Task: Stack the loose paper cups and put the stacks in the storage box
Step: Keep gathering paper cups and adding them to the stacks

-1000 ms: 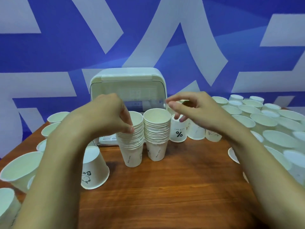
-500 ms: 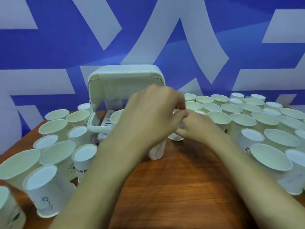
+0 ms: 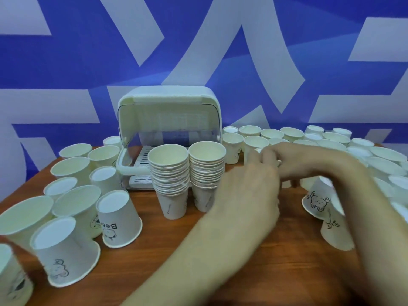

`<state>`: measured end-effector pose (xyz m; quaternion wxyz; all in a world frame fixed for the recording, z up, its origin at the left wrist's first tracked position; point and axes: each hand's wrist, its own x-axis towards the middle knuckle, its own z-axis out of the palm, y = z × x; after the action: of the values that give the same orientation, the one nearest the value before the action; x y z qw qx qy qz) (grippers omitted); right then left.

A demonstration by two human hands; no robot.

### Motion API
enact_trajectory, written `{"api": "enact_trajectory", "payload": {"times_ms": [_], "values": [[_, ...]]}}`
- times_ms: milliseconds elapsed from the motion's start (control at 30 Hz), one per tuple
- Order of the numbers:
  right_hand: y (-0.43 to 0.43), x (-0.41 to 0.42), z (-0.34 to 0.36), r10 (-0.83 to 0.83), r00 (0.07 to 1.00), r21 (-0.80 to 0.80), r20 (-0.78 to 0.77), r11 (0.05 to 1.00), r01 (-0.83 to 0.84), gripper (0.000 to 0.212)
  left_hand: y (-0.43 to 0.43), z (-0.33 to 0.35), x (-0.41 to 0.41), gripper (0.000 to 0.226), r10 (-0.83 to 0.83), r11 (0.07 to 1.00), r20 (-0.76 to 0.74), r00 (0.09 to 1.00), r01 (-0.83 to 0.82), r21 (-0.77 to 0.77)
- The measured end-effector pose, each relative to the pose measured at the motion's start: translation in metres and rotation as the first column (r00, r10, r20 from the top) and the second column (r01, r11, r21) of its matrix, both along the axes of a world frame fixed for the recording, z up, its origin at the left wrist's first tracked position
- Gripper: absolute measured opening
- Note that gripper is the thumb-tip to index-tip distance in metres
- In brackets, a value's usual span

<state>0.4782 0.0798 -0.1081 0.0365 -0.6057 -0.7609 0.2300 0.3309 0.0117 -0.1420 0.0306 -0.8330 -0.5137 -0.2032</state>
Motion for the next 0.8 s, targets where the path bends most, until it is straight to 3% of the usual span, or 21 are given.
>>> {"api": "enact_trajectory", "payload": {"times_ms": [33, 100, 200, 267, 367, 467, 600, 800], "values": [[-0.005, 0.011, 0.006, -0.024, 0.998, -0.039, -0.066, 0.999, 0.022, 0.02, -0.001, -0.008, 0.007, 0.072, 0.011, 1.0, -0.008, 1.0, -0.011, -0.009], [-0.006, 0.03, 0.012, -0.114, 0.983, 0.057, -0.141, 0.991, 0.124, 0.023, 0.002, -0.02, 0.018, 0.087, 0.03, 0.999, -0.018, 0.999, -0.03, -0.023], [0.013, 0.047, -0.001, -0.279, 0.959, 0.276, -0.045, 0.919, 0.281, 0.027, 0.012, -0.036, 0.029, 0.096, 0.039, 0.998, -0.104, 0.994, -0.044, -0.04], [0.022, 0.048, -0.014, -0.302, 0.953, 0.272, 0.034, 0.92, 0.282, 0.036, 0.02, -0.043, 0.031, 0.09, 0.051, 0.997, -0.187, 0.981, -0.06, -0.043], [0.03, 0.047, -0.026, -0.301, 0.941, 0.236, 0.156, 0.936, 0.26, 0.043, 0.025, -0.048, 0.027, 0.063, 0.062, 0.997, -0.234, 0.97, -0.071, -0.028], [0.036, 0.044, -0.031, -0.302, 0.935, 0.244, 0.185, 0.936, 0.254, 0.029, 0.021, -0.046, 0.026, 0.047, 0.062, 0.998, -0.216, 0.974, -0.057, 0.028], [0.037, 0.041, -0.032, -0.301, 0.92, 0.251, 0.25, 0.938, 0.238, 0.012, 0.015, -0.034, 0.025, 0.048, 0.065, 0.998, -0.2, 0.978, -0.059, 0.038], [0.023, 0.03, -0.017, -0.226, 0.924, 0.114, 0.309, 0.973, 0.2, 0.011, 0.008, -0.013, 0.014, 0.052, 0.032, 0.991, -0.312, 0.95, -0.071, -0.115]]}}
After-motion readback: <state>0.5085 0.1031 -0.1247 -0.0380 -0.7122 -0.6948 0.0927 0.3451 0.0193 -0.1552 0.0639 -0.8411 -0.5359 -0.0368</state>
